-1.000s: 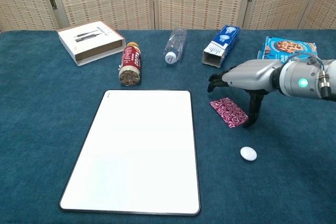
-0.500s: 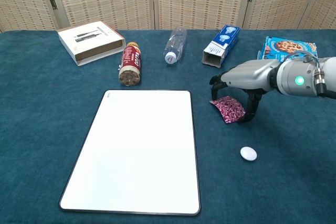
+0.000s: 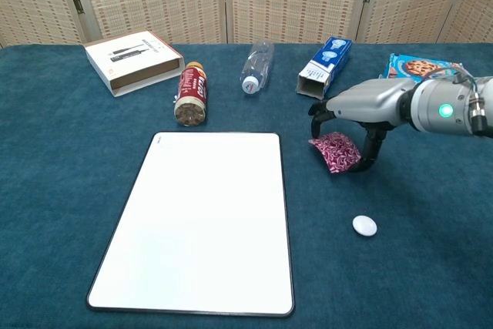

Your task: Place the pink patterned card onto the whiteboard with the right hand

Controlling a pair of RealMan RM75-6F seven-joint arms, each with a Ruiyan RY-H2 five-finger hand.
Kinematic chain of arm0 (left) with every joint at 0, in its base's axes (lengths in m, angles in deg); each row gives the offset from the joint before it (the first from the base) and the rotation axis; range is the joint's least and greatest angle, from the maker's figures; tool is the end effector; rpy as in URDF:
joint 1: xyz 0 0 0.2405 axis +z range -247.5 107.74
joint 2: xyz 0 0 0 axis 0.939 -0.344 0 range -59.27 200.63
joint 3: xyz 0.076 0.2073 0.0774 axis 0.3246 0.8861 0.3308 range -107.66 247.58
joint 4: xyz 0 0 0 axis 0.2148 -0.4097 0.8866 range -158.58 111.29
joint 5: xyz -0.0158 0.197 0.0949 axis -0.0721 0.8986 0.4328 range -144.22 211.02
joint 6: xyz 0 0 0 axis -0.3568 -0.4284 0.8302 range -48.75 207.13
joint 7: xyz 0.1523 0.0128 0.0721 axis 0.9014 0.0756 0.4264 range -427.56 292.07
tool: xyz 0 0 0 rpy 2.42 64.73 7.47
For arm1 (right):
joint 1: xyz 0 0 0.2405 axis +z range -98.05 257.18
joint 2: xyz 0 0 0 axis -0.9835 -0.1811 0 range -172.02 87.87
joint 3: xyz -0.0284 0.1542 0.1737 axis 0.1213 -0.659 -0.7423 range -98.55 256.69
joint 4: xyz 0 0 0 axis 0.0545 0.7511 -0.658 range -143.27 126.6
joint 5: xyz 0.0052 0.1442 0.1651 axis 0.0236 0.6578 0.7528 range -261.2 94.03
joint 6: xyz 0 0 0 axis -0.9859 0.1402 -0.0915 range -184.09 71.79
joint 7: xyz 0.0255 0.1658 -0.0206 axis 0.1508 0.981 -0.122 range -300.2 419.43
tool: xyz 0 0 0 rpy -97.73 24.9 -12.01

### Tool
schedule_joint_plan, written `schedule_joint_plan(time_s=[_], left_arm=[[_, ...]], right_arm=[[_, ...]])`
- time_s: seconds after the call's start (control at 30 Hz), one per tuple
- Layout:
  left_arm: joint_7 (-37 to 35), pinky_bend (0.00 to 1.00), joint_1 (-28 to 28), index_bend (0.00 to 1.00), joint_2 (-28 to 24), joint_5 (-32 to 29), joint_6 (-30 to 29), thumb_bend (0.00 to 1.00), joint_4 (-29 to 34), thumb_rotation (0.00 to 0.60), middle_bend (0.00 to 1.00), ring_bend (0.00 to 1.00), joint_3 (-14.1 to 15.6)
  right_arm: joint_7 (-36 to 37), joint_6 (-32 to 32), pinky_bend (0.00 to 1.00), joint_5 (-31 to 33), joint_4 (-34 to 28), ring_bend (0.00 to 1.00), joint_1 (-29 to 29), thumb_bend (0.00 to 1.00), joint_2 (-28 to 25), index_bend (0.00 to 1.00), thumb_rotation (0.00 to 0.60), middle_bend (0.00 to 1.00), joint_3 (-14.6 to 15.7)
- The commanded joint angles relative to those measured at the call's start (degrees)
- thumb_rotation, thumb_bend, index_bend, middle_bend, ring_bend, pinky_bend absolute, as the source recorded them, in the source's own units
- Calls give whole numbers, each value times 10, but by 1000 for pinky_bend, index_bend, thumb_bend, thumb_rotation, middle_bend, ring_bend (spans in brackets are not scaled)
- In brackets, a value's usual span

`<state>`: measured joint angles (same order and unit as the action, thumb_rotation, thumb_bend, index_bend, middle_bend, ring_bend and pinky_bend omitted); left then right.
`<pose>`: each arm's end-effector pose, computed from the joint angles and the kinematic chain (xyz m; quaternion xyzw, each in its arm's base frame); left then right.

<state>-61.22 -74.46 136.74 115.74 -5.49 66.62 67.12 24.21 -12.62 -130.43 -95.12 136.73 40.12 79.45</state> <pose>-0.3100 0.2035 0.1371 -0.5964 -0.3712 -0.3396 0.6255 -0.1341 -0.3603 -0.0486 0.8543 -0.2875 0.1856 0.3913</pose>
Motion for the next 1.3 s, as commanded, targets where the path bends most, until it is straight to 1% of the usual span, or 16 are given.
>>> schedule_joint_plan(time_s=[0.03, 0.13, 0.27, 0.37, 0.53, 0.6, 0.67, 0.73, 0.77, 0.8, 0.87, 0.97, 1.03, 1.13, 1.27, 1.3], left_arm=[[1, 0, 0, 220, -1, 1, -1, 288, 2, 600, 176, 186, 0], [3, 0, 1, 219, -3, 3, -4, 288, 6, 600, 176, 186, -1], [5, 0, 3, 219, -7, 4, -8, 288, 10, 600, 176, 186, -1], [5, 0, 4, 219, -8, 4, -9, 287, 12, 600, 175, 186, 0], [3, 0, 7, 219, -8, 1, -10, 288, 10, 600, 176, 186, 1], [2, 0, 8, 219, -9, -1, -9, 287, 8, 600, 176, 186, 1], [0, 0, 9, 219, -8, -1, -9, 287, 7, 600, 176, 186, 1], [-2, 0, 10, 219, -8, -1, -9, 287, 5, 600, 176, 186, 1], [-3, 0, 10, 219, -8, -2, -9, 287, 5, 600, 176, 186, 1], [-4, 0, 10, 219, -8, -2, -9, 287, 3, 600, 176, 186, 1], [-5, 0, 11, 219, -8, -2, -9, 287, 2, 600, 176, 186, 1], [-7, 0, 11, 219, -7, 0, -10, 287, 1, 600, 176, 186, 1], [-8, 0, 11, 219, -8, 1, -11, 287, 1, 600, 176, 186, 1], [-7, 0, 10, 219, -8, 4, -11, 287, 3, 600, 176, 186, 1], [-6, 0, 10, 220, -9, 5, -11, 287, 7, 600, 176, 186, 1], [-4, 0, 9, 220, -9, 7, -11, 287, 10, 600, 176, 186, 1]], right_arm=[[4, 14, 0, -27, -20, 0, 1, 282, -3, 239, 545, 72, -8], [2, 16, 0, -47, -33, 0, 10, 282, 7, 239, 543, 72, -18], [-12, 7, 0, -50, -36, 0, 32, 282, 30, 239, 543, 72, -29], [-28, -3, 0, -38, -26, 0, 54, 283, 54, 238, 543, 72, -39], [-54, -12, 0, -6, -3, 0, 84, 283, 86, 231, 542, 66, -46], [-66, -15, 0, 11, 5, 0, 96, 283, 97, 204, 542, 60, -46], [-75, -15, 0, 25, 9, 0, 105, 282, 102, 146, 542, 48, -44], [-83, -13, 0, 38, 9, 0, 111, 283, 105, 52, 542, 37, -41], [-84, -11, 0, 41, 8, 0, 112, 283, 105, 32, 541, 35, -40], [-84, -9, 0, 44, 6, 0, 113, 283, 103, 10, 541, 32, -38], [-81, -2, 0, 43, -2, 0, 110, 283, 97, 0, 539, 29, -35], [-66, 16, 0, 21, -30, 0, 94, 283, 72, 0, 541, 29, -25], [-51, 33, 0, -5, -55, 0, 74, 282, 46, 3, 539, 32, -13], [-22, 60, 0, -56, -91, 0, 39, 283, 6, 73, 539, 44, 10], [6, 78, 0, -98, -112, 0, 11, 282, -22, 148, 539, 63, 28], [21, 86, 0, -120, -120, 0, -4, 282, -36, 169, 540, 71, 39]])
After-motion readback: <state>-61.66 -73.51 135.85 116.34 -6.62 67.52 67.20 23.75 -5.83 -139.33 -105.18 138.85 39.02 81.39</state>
